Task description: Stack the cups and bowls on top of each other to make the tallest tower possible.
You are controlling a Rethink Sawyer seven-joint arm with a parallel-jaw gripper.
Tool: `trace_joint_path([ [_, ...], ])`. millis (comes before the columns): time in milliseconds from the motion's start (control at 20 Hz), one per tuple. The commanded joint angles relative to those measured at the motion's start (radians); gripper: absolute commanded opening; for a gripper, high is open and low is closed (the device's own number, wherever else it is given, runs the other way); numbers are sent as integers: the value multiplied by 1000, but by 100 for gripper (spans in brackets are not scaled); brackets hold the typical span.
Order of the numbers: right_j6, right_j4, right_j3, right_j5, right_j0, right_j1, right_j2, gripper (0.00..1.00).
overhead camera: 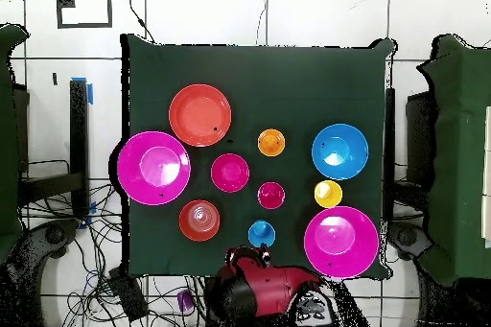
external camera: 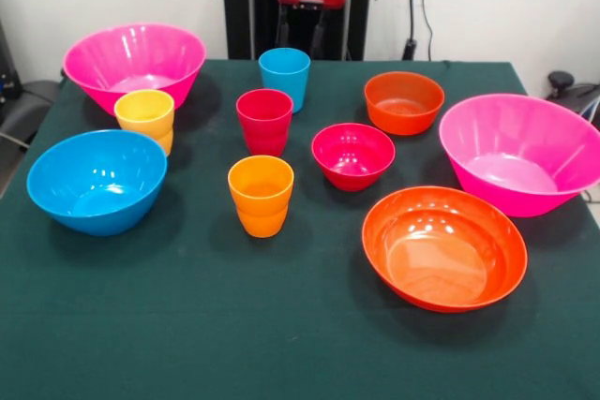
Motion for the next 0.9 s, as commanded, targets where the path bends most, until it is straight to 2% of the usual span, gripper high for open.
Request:
trace_joint_path([
  [50, 102, -16, -161, -153, 56, 200, 6, 100],
  [450, 102, 5, -249, -243, 48, 341, 12, 100],
  [900, 110, 11, -239, -252, 55, 341, 17, 100],
])
